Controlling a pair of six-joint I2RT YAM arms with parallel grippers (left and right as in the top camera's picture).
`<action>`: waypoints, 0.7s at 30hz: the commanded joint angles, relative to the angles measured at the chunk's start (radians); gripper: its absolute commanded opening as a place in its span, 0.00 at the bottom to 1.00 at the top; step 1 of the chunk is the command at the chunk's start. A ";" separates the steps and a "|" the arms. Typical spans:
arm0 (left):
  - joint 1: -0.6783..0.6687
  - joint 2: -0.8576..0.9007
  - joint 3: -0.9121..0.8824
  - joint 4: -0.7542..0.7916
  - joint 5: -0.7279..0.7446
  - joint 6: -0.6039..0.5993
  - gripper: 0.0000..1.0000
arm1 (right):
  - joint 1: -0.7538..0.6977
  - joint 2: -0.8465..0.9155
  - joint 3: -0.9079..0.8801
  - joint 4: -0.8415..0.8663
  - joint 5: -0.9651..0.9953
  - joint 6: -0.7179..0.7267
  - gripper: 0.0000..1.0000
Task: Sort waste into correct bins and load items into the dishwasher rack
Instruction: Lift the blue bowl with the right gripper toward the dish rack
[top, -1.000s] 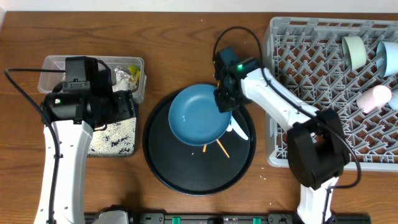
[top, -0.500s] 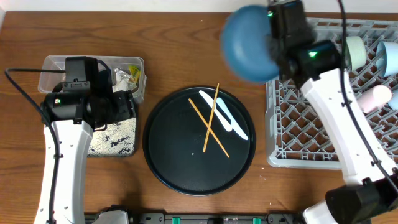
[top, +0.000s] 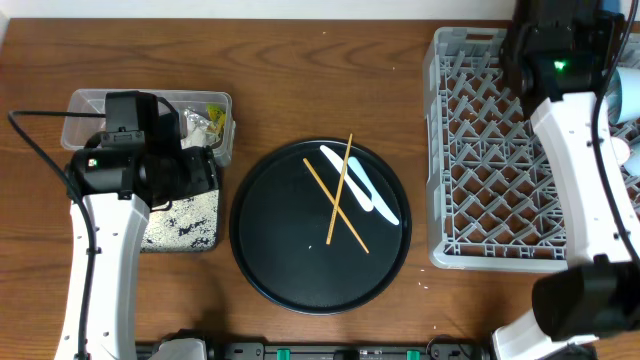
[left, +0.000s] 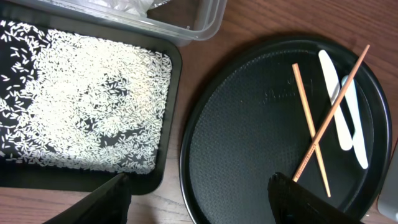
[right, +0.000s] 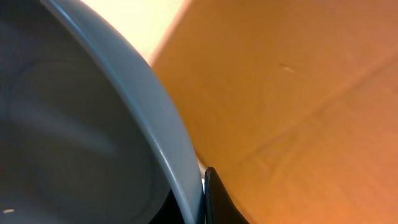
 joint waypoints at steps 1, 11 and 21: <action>0.005 -0.007 0.013 -0.003 -0.006 -0.003 0.72 | -0.031 0.068 0.003 0.007 0.167 -0.036 0.01; 0.005 -0.007 0.013 -0.003 -0.006 -0.003 0.72 | -0.069 0.196 0.003 0.007 0.229 -0.035 0.01; 0.005 -0.007 0.013 -0.003 -0.006 -0.003 0.72 | -0.049 0.251 0.001 0.005 0.169 -0.035 0.01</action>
